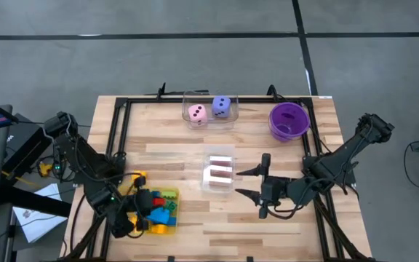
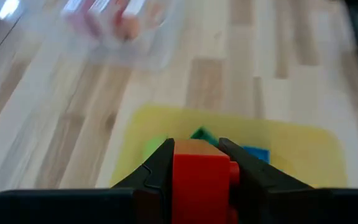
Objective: Pick & Place Toys
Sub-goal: Put the red game piece into the yellow bin
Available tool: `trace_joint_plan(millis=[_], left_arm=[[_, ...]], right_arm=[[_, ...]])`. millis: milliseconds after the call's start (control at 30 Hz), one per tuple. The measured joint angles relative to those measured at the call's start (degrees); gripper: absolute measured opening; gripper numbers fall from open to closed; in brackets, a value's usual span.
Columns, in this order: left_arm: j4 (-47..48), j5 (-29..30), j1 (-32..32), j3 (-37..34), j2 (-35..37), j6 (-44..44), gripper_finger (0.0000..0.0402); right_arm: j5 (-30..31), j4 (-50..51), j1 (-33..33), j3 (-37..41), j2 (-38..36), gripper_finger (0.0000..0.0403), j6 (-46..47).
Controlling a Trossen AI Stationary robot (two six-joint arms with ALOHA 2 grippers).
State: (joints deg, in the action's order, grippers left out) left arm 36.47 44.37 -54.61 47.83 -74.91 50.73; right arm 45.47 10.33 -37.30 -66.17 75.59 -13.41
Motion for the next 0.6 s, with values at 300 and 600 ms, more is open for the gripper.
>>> trace_joint_plan(millis=[300, 600], left_arm=[[6.3, -6.4, -0.6, 0.0, 0.0, 11.1, 0.0092], [4.7, -6.6, -2.9, 0.0, 0.0, 11.1, 0.0092]], right_arm=[[0.0, 0.1, 0.0, 0.0, 0.0, 0.0221, 0.0], [-0.1, 1.1, -0.2, 0.0, 0.0, 0.0221, 2.7]])
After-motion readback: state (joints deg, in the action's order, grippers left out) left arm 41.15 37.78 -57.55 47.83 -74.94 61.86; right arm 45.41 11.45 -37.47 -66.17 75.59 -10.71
